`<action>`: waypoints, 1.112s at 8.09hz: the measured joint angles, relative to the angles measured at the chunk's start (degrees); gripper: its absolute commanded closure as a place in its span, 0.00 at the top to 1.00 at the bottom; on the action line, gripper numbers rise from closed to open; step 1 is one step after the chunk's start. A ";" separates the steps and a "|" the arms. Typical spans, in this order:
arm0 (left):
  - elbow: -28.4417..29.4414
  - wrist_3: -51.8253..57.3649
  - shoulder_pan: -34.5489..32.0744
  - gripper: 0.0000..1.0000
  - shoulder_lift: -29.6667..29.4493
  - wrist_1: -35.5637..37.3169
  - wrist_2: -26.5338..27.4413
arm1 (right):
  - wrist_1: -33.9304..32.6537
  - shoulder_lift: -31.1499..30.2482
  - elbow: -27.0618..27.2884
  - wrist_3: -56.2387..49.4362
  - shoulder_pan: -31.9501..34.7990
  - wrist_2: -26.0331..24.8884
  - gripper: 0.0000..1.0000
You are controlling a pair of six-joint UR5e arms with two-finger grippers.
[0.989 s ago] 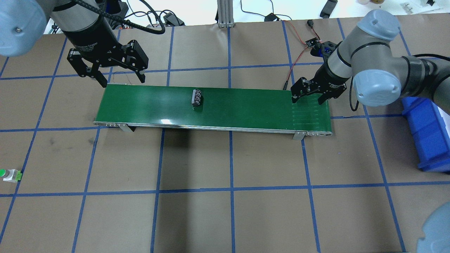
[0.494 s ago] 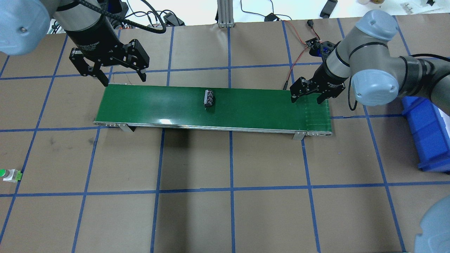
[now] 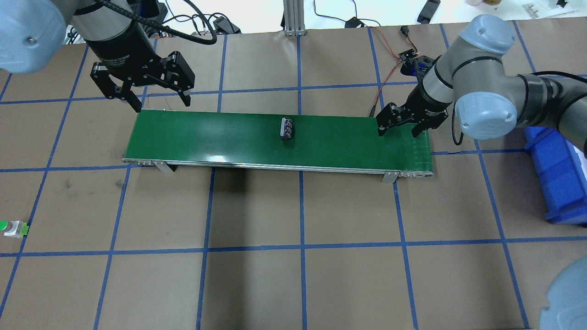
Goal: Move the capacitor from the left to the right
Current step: 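Lower the right gripper onto the capacitor riding the belt and grasp it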
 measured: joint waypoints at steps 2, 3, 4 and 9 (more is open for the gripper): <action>-0.12 0.13 0.00 1.00 0.01 0.96 0.01 | -0.13 0.08 -0.04 0.39 0.18 0.59 0.99; -0.06 0.15 0.00 1.00 0.01 1.28 0.01 | -0.33 0.15 -0.06 0.71 0.39 0.80 0.99; 0.02 0.10 0.00 1.00 0.01 1.43 -0.03 | -0.50 0.22 -0.11 1.00 0.97 0.88 0.99; 0.33 -0.17 -0.01 1.00 0.58 2.44 -0.07 | -2.88 0.28 -0.31 7.17 4.24 0.74 0.99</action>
